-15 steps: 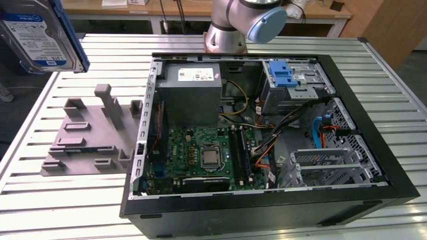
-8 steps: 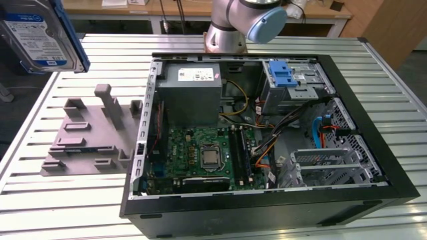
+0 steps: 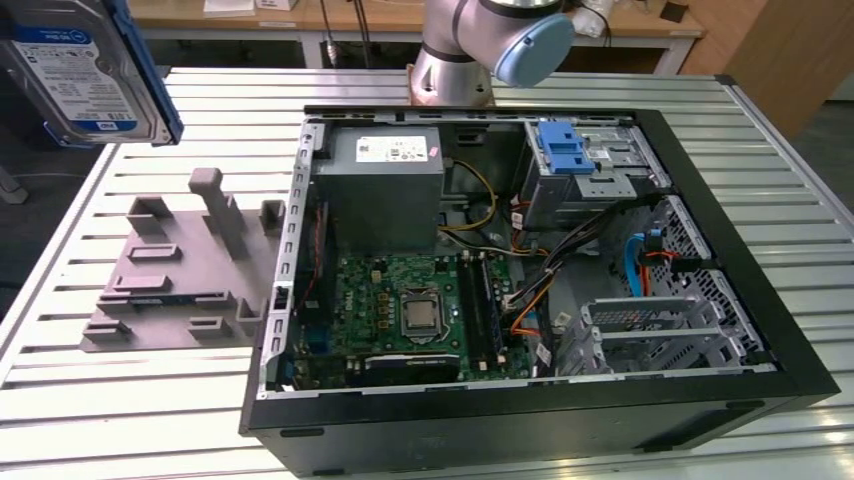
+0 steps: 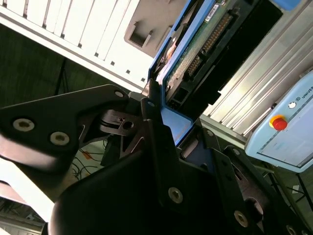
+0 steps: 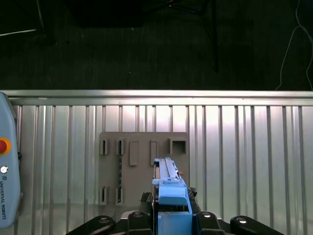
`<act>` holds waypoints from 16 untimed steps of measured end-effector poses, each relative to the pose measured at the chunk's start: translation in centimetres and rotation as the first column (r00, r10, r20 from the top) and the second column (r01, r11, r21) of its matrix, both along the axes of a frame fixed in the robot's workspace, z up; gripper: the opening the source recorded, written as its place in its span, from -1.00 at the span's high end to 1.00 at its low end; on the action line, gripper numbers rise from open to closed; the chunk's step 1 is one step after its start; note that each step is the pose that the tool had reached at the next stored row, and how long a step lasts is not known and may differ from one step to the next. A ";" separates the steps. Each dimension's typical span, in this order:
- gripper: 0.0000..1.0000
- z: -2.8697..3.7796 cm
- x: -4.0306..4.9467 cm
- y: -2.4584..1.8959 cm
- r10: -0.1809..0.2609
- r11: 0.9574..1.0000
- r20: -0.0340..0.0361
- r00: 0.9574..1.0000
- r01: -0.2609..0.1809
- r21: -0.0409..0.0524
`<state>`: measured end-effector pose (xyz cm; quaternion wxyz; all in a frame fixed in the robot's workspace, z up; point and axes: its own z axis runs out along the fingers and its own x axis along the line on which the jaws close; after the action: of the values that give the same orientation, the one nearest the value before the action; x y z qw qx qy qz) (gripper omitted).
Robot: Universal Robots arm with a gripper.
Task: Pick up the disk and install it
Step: 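Pick up the disk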
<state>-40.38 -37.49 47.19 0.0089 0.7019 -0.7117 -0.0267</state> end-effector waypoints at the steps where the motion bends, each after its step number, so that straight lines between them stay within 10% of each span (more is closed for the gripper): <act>1: 0.27 0.00 0.04 0.00 0.000 1.000 0.000 1.000 0.000 0.000; 16: 0.27 0.00 0.70 0.00 0.000 1.000 -0.001 1.000 0.000 0.000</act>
<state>-39.68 -37.49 47.19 0.0091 0.7019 -0.7117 -0.0270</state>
